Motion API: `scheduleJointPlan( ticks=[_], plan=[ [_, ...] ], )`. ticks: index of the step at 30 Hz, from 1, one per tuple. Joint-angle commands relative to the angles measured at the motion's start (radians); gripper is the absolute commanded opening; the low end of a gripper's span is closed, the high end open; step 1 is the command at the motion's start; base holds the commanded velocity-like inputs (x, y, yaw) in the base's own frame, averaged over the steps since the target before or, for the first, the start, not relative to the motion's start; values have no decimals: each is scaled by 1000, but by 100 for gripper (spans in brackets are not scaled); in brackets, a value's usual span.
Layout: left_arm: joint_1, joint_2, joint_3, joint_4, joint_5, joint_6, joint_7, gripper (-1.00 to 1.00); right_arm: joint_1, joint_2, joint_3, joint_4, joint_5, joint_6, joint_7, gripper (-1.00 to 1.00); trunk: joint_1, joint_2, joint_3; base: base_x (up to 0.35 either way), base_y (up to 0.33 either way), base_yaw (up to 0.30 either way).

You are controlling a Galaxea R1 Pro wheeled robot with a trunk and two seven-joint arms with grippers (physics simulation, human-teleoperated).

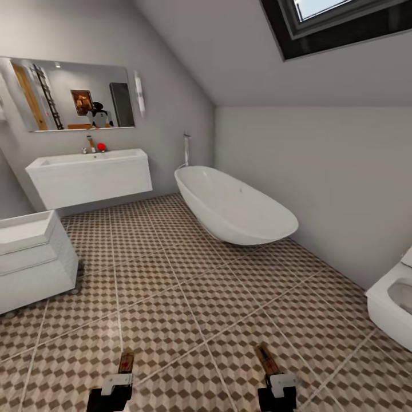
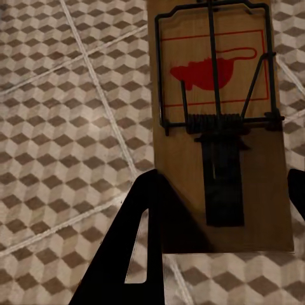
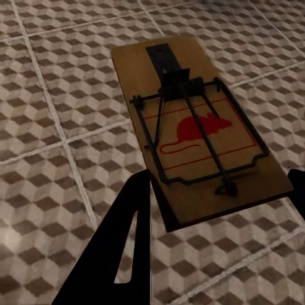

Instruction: Take the four mousetraps from the cabinet in the bathroom and place them on the bathroom floor. Make sure all four end up on the same floor surface, and ensure that at least two of them are either under or directly next to the same bathroom sink.

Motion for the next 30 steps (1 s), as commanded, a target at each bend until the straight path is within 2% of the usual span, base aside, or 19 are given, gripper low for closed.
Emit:
scheduleJointPlan(
  ticks=[1, 30],
  plan=[
    [-1, -1, -6, 2, -6, -3, 9, -100, -1, -1, 5, 1, 3, -1, -9, -100, 0, 0, -1, 198, 0, 259],
    [-1, -1, -6, 2, -6, -3, 10, -100, -1, -1, 5, 10, 3, -1, -9, -100, 0, 0, -1, 195, -2, 258]
  ],
)
